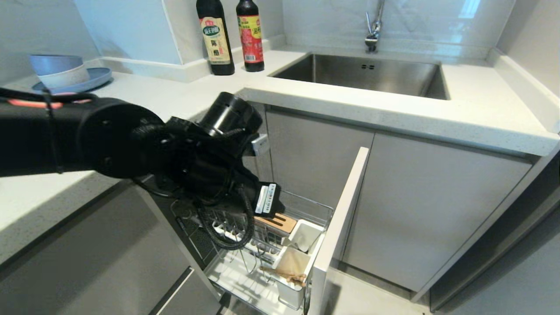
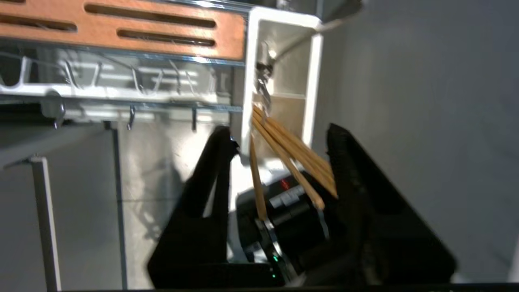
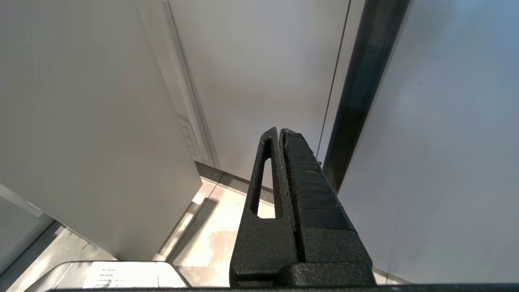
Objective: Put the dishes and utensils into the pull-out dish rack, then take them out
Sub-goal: Take the spoon out of the cupboard
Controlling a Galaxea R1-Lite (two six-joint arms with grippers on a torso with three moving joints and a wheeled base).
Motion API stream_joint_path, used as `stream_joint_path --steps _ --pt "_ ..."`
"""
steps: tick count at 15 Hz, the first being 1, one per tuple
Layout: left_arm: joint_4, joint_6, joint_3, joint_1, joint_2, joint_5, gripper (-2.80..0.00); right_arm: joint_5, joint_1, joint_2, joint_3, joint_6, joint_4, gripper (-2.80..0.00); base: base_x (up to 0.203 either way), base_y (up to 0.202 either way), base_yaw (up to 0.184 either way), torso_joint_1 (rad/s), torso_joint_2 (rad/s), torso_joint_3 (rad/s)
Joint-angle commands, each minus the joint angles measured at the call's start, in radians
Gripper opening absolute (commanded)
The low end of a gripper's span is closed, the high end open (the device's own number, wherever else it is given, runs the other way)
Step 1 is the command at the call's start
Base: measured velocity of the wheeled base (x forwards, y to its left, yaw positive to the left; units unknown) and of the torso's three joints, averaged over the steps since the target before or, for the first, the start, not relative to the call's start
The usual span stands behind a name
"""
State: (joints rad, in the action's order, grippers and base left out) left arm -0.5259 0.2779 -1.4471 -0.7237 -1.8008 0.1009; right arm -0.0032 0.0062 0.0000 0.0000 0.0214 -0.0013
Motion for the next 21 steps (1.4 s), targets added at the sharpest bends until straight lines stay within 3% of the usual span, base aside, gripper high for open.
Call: stream_joint_path --steps 1,3,6,8,12,21 --pt "0.098 0.004 0.046 -0.024 -0.093 0.096 0.00 0.000 0.001 0.000 0.002 0.000 0.000 -2.80 0.000 0.000 0.000 0.000 0.00 0.000" --pt "0.245 0.005 0.102 -0.053 -0.159 0.194 0.00 0.000 0.000 0.000 0.002 0.000 0.000 -2.80 0.000 0.000 0.000 0.000 0.00 0.000" --pt "0.362 0.001 0.163 -0.085 -0.207 0.214 0.00 0.000 0.000 0.000 0.002 0.000 0.000 -2.80 0.000 0.000 0.000 0.000 0.00 0.000" --pt "0.379 -0.003 0.181 -0.100 -0.222 0.217 0.00 0.000 0.000 0.000 0.002 0.000 0.000 -2.80 0.000 0.000 0.000 0.000 0.00 0.000" --pt "0.401 -0.020 0.186 -0.117 -0.281 0.318 0.00 0.000 0.000 0.000 0.002 0.000 0.000 -2.80 0.000 0.000 0.000 0.000 0.00 0.000" --pt "0.419 -0.022 0.185 -0.117 -0.304 0.342 0.00 0.000 0.000 0.000 0.002 0.000 0.000 -2.80 0.000 0.000 0.000 0.000 0.00 0.000"
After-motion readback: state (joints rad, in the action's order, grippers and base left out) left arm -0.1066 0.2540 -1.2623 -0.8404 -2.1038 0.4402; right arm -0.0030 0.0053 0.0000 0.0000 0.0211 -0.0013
